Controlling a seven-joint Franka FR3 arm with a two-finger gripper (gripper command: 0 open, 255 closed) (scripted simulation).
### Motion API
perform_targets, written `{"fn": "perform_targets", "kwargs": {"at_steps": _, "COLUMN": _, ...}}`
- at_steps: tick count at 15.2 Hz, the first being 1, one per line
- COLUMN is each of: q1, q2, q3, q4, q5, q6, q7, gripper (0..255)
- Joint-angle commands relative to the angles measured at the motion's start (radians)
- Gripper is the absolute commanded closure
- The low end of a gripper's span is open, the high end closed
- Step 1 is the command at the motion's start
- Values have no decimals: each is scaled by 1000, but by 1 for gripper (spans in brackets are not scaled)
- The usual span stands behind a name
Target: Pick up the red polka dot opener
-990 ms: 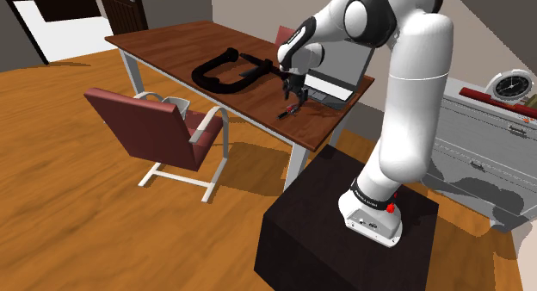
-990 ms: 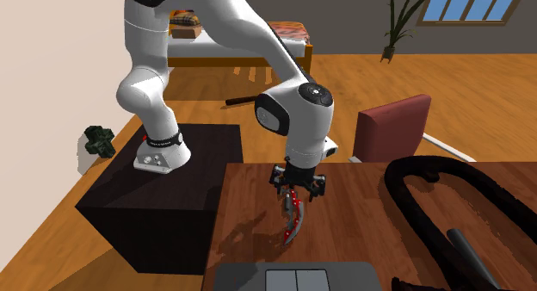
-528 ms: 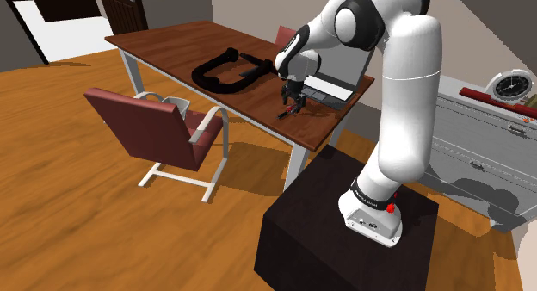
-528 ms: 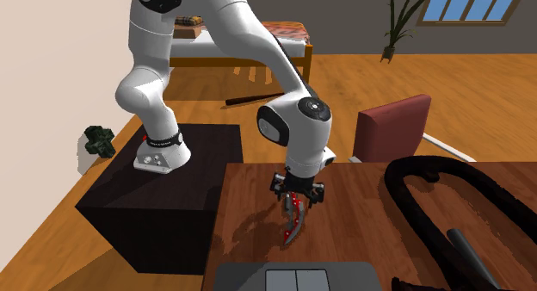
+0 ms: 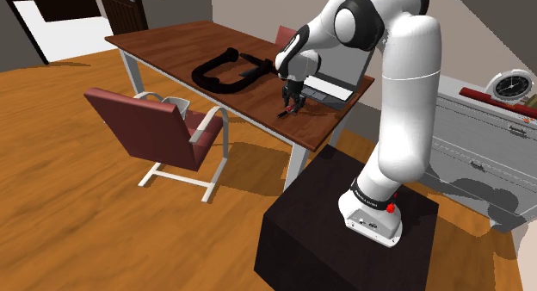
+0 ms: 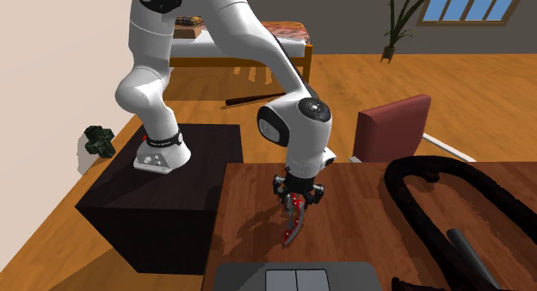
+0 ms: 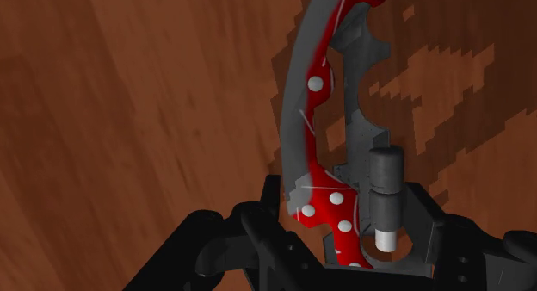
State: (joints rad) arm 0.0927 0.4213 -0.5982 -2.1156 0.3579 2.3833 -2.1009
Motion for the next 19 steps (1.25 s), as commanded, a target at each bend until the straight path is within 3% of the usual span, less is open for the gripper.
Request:
{"fn": "perform_targets", "kwargs": {"at_steps": 1, "q1": -1, "q2": 3, "q3": 1, "q4": 0, "q5": 0, "q6": 1, "q7": 0, "gripper": 255}}
{"fn": "perform_targets", "kwargs": {"at_steps": 19, "q1": 63, "q2": -157, "q3": -77, "q4": 23, "q5": -140, "q6": -149, "q7": 95, "gripper": 255}}
